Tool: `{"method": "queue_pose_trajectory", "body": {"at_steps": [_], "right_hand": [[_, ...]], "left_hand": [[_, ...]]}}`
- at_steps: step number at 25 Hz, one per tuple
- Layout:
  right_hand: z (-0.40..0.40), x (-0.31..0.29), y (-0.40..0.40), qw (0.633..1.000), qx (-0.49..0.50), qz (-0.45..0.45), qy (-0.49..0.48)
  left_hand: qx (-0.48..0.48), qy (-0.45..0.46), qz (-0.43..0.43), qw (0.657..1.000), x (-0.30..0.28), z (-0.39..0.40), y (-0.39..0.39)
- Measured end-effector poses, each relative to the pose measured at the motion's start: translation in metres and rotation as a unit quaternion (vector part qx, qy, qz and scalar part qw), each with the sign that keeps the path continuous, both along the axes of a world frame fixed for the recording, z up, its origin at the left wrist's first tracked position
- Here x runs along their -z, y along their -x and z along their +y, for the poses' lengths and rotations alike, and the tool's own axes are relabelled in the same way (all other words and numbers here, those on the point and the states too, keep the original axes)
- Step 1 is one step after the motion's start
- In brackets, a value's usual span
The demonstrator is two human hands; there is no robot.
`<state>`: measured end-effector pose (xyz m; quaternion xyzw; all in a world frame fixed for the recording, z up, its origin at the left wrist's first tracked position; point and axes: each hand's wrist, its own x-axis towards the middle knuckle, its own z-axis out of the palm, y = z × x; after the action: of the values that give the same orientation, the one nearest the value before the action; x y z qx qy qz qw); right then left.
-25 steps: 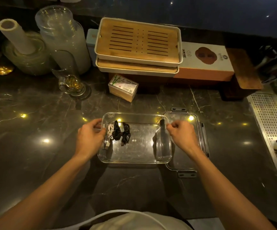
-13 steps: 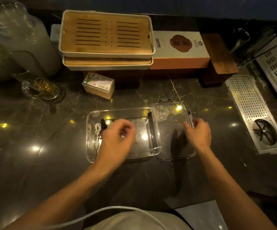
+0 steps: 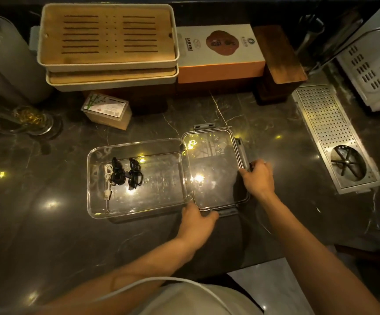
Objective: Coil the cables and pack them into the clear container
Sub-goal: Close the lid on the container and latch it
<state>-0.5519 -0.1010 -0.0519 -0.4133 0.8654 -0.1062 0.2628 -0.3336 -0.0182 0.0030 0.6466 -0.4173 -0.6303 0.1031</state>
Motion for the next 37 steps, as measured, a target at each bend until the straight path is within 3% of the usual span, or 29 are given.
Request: {"method": "queue_pose_trajectory", "body": {"at_steps": [2, 5, 10, 13, 15, 18, 21, 24, 27, 30, 33, 37], "right_hand": [[-0.003, 0.004, 0.008, 1.0, 0.005, -0.02, 0.002], [-0.006, 0.008, 0.016, 0.996, 0.021, -0.084, -0.012], [-0.004, -0.001, 0.027, 0.988, 0.058, -0.136, 0.043], [-0.003, -0.03, 0.03, 0.934, 0.126, -0.318, 0.101], [-0.005, -0.057, 0.034, 0.917, 0.1, -0.36, 0.138], [-0.014, -0.1, 0.033, 0.931, -0.02, -0.301, 0.205], [-0.021, -0.134, 0.018, 0.94, -0.175, -0.14, 0.259], [-0.022, -0.159, -0.01, 0.912, -0.277, -0.017, 0.303], [-0.022, -0.173, -0.036, 0.847, -0.367, 0.049, 0.382], [-0.019, -0.163, -0.066, 0.782, -0.458, 0.058, 0.418], [-0.011, -0.142, -0.092, 0.746, -0.509, 0.012, 0.429], [0.001, -0.116, -0.116, 0.765, -0.51, -0.064, 0.389]], "left_hand": [[-0.075, -0.03, 0.002, 0.997, 0.027, 0.0, 0.006], [-0.151, -0.071, 0.013, 0.986, 0.009, -0.009, 0.016], [-0.208, -0.113, 0.037, 0.971, 0.013, -0.012, 0.028], [-0.186, -0.136, 0.077, 0.97, 0.015, -0.016, 0.035], [-0.171, -0.145, 0.119, 0.967, 0.01, -0.024, 0.039], [-0.132, -0.157, 0.216, 0.955, -0.015, -0.041, 0.035], [-0.148, -0.124, 0.327, 0.925, -0.054, -0.073, 0.017], [-0.182, -0.1, 0.397, 0.894, -0.087, -0.112, -0.021], [-0.219, -0.069, 0.417, 0.88, -0.102, -0.136, -0.064], [-0.278, -0.052, 0.419, 0.863, -0.106, -0.141, -0.108], [-0.286, -0.026, 0.395, 0.873, -0.102, -0.131, -0.149], [-0.302, -0.002, 0.396, 0.867, -0.087, -0.104, -0.18]]}}
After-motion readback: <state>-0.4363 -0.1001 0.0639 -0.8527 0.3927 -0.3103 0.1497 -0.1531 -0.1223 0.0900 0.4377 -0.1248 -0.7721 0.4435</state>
